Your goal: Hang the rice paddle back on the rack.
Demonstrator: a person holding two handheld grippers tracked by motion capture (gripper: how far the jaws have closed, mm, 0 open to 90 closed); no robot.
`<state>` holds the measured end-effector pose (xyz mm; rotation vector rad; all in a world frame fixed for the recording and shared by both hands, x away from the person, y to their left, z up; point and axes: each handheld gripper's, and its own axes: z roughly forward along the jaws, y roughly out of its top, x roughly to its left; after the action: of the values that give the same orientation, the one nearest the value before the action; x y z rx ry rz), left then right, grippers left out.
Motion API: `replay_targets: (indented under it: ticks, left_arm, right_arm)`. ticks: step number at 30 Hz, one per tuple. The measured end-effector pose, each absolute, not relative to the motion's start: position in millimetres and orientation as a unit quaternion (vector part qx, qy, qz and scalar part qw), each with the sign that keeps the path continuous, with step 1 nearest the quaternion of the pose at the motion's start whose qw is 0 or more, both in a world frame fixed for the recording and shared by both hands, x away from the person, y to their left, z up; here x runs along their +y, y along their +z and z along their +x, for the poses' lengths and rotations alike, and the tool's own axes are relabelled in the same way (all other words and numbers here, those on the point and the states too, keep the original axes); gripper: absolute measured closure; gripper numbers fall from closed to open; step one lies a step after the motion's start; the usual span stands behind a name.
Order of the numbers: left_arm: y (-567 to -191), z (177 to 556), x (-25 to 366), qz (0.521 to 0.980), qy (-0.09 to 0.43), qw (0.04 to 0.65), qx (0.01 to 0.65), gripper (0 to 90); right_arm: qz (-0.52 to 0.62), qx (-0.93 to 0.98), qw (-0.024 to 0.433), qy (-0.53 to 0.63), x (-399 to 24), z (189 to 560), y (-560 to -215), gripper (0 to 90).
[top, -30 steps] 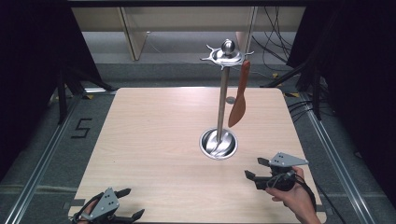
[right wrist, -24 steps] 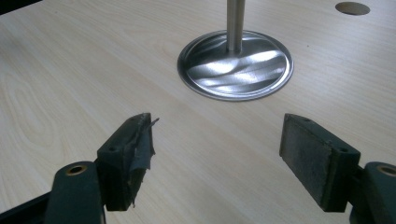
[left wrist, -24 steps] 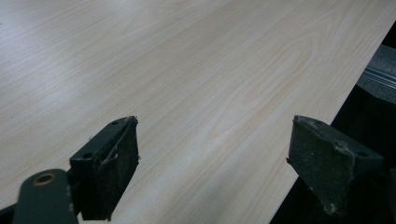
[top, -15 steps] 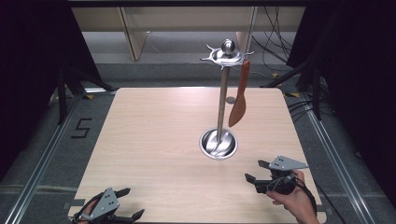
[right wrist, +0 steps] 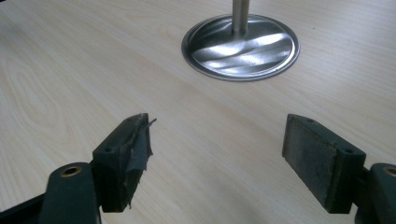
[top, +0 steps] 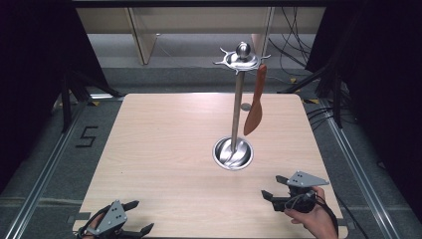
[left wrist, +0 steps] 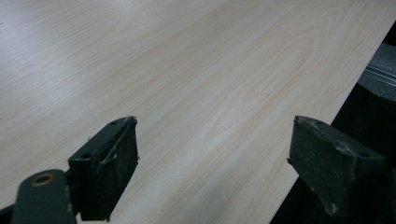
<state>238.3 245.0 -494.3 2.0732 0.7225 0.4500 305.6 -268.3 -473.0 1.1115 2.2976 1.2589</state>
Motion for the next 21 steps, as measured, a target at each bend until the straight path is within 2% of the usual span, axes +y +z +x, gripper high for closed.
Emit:
replay_targets:
  ticks: [3,4,7,11,17,19,21]
  left_arm:
    - [-495,236,243,0.827,0.171,0.438,0.308,15.2]
    - [-494,238,245,0.833,0.182,0.435,0.289,15.2]
    - [-496,236,243,0.825,0.175,0.441,0.307,15.3]
    - [-496,239,244,0.830,0.186,0.439,0.289,15.2]
    - [-495,237,244,0.829,0.176,0.437,0.301,15.2]
    - [-496,239,244,0.830,0.186,0.439,0.289,15.2]
    - [-496,237,243,0.829,0.174,0.437,0.304,15.2]
  right_arm:
    - [0.387,0.799,0.152,0.435,-269,303,-475,24.5]
    - [0.379,0.800,0.157,0.438,-271,304,-476,24.5]
    - [0.397,0.795,0.144,0.435,-270,298,-477,24.5]
    - [0.383,0.798,0.152,0.440,-272,299,-479,24.5]
    - [0.392,0.799,0.145,0.431,-272,294,-482,24.5]
    - [0.386,0.804,0.156,0.425,-272,293,-483,24.5]
    - [0.384,0.804,0.158,0.425,-272,291,-484,24.5]
